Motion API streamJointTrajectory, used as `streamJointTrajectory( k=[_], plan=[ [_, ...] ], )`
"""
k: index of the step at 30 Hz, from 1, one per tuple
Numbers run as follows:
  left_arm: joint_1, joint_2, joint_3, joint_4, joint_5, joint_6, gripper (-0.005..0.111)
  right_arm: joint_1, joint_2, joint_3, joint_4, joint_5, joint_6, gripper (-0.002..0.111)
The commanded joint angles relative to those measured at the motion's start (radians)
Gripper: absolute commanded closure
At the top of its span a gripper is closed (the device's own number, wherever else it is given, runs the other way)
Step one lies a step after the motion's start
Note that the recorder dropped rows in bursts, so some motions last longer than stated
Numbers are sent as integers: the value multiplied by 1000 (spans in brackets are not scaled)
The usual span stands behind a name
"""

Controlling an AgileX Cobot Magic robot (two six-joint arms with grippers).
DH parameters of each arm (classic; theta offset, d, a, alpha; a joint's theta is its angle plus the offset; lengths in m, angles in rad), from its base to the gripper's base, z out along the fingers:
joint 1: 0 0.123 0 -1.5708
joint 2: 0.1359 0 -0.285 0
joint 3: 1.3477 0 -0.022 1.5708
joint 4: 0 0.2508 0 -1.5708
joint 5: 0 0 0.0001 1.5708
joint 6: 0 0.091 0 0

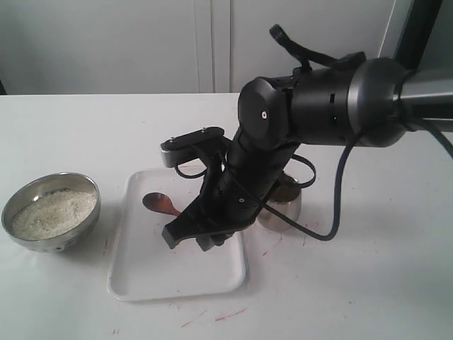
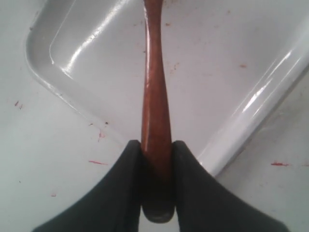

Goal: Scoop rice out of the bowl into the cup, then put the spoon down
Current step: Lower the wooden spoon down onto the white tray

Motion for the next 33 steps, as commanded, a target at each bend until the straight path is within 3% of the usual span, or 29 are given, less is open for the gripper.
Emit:
streamJointTrajectory(
  k=[1,33],
  plan=[
    [-2,-4,-3,-9,-5,-2,92,2,15,-6,13,-31,-8,108],
    [-2,-4,-3,-9,-5,-2,92,2,116,-51,24,-84,-4,108]
  ],
)
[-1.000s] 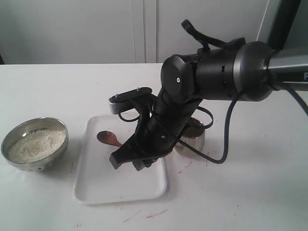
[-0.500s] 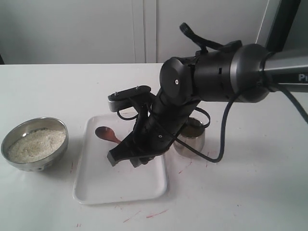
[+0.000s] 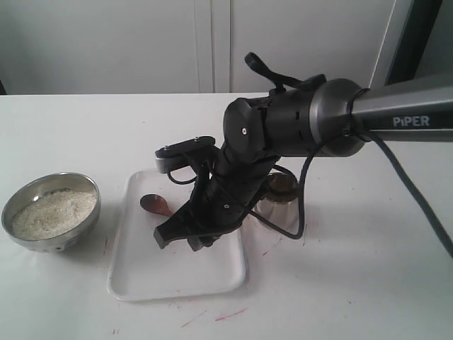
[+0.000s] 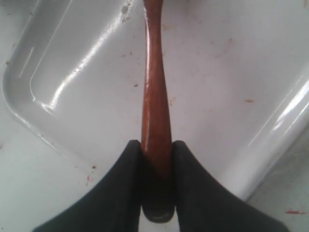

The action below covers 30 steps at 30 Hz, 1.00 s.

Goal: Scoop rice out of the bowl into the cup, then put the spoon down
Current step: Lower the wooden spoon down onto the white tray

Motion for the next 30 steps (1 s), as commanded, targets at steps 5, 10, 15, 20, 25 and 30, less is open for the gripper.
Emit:
streamJointTrajectory(
  k=[5,10,15,20,25,30],
  plan=[
    [-2,-4,-3,-9,-5,-2,92,2,6,-10,2,-10,-4,108],
    [-2,-4,-3,-9,-5,-2,92,2,18,-10,2,-10,0,108],
    [-2,-4,-3,-9,-5,-2,92,2,35,-10,4,-10,0,108],
    [-2,-4,-3,-9,-5,-2,92,2,45,-10,5,-20,0,108],
    [-2,-4,-3,-9,-5,-2,92,2,45,-10,5,-25,0,104],
    [-2,-4,-3,-9,-5,-2,92,2,45,-10,5,-25,0,84]
  ],
)
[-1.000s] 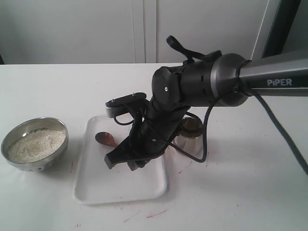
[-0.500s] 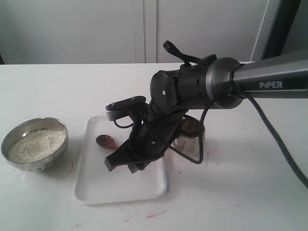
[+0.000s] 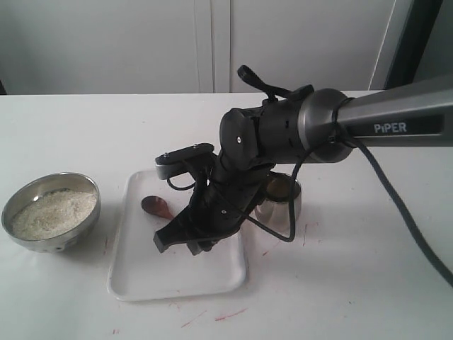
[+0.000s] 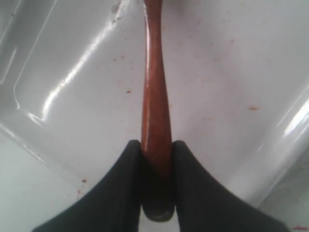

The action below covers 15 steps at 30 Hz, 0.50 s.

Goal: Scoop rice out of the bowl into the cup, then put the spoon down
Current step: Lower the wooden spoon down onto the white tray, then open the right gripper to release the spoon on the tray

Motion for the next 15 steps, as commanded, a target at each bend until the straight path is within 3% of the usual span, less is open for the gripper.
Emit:
streamJointTrajectory(
  k=[1,15],
  plan=[
    [-2,-4,-3,-9,-5,-2,92,2,2,-2,1,-2,2,80],
    [-2,-4,-3,-9,-5,-2,92,2,2,-2,1,-14,14,77]
  ],
)
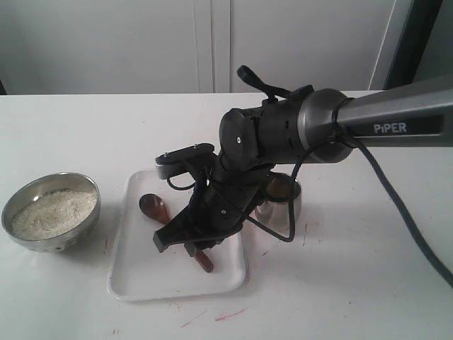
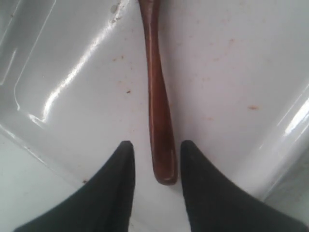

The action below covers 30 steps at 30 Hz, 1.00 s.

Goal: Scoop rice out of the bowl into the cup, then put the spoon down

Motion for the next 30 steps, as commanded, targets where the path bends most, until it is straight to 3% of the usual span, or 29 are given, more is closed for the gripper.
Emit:
streamJointTrajectory(
  k=[1,4,9,19,30],
  plan=[
    [-2,-4,-3,-9,-5,-2,92,2,0,-2,1,-18,6,77],
    [-2,-4,-3,-9,-5,-2,92,2,-16,-2,-1,-46,1,83],
    [-2,-4,-3,-9,-5,-2,92,2,-80,-2,-7,-108,-18,108],
    [-2,-4,-3,-9,-5,-2,92,2,-341,64,-29,-229,-49,108],
    [-2,-4,-3,-9,-5,-2,92,2,-722,334,-32,-375,-91,108]
  ],
)
